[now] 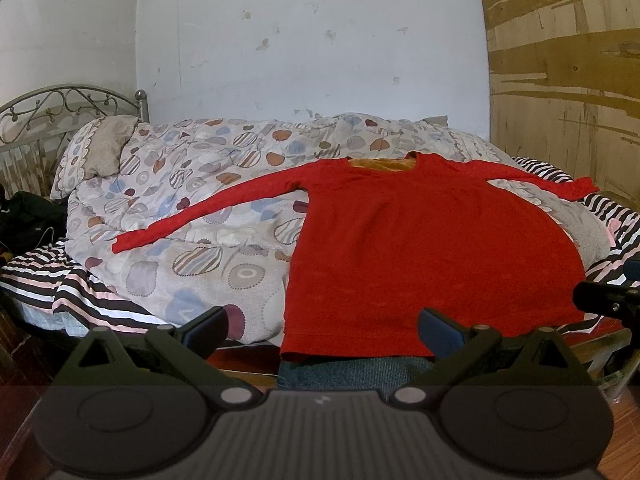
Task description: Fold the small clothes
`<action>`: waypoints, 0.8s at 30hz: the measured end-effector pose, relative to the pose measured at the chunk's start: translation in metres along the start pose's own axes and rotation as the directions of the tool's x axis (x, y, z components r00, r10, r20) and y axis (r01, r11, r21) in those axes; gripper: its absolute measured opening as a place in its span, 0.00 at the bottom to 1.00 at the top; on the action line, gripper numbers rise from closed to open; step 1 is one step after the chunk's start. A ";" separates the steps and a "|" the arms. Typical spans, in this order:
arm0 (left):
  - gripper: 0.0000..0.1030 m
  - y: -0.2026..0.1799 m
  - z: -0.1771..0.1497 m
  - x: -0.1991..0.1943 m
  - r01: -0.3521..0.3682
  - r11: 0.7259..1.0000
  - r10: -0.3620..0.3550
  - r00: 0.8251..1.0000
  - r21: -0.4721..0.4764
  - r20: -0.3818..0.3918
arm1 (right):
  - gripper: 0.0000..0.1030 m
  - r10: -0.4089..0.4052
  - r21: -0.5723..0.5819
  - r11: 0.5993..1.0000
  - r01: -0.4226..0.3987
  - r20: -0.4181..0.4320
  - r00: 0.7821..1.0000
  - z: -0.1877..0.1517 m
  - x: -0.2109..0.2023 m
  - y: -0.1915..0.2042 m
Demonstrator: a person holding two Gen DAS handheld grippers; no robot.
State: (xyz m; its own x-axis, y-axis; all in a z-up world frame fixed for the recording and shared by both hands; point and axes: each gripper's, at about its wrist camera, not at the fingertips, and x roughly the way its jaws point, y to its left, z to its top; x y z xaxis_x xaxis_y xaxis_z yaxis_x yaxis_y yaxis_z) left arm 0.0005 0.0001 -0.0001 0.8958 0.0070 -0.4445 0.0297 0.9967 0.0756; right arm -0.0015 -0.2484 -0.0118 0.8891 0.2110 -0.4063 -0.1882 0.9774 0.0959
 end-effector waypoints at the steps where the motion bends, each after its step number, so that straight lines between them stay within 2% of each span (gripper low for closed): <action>1: 1.00 0.000 0.000 0.000 0.000 1.000 0.000 1.000 0.002 0.000 | 1.00 -0.002 0.000 1.000 0.002 0.001 1.000 0.000 0.000 0.000; 6: 1.00 -0.001 -0.012 -0.001 0.001 1.000 -0.001 1.000 0.003 -0.003 | 1.00 -0.011 0.000 1.000 0.011 0.001 1.000 -0.001 0.001 -0.003; 18: 1.00 0.005 -0.014 0.008 0.007 1.000 -0.007 1.000 -0.001 -0.018 | 1.00 -0.031 0.001 1.000 0.031 -0.022 0.999 0.002 0.006 -0.003; 21: 1.00 0.009 -0.013 0.030 0.011 1.000 -0.011 0.996 -0.002 -0.084 | 1.00 -0.096 -0.004 0.995 0.096 -0.101 0.990 0.013 0.017 0.000; 24: 1.00 0.020 0.007 0.051 0.017 1.000 -0.018 0.988 -0.009 -0.153 | 1.00 -0.168 0.015 0.984 0.175 -0.213 0.963 0.034 0.033 -0.001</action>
State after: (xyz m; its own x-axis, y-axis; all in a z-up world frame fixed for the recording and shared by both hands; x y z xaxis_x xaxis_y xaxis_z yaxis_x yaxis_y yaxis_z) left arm 0.0499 0.0201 -0.0144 0.8166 0.0014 -0.5772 0.0407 0.9974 0.0601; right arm 0.0425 -0.2423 0.0058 0.7987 0.0404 -0.6004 -0.0232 0.9991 0.0364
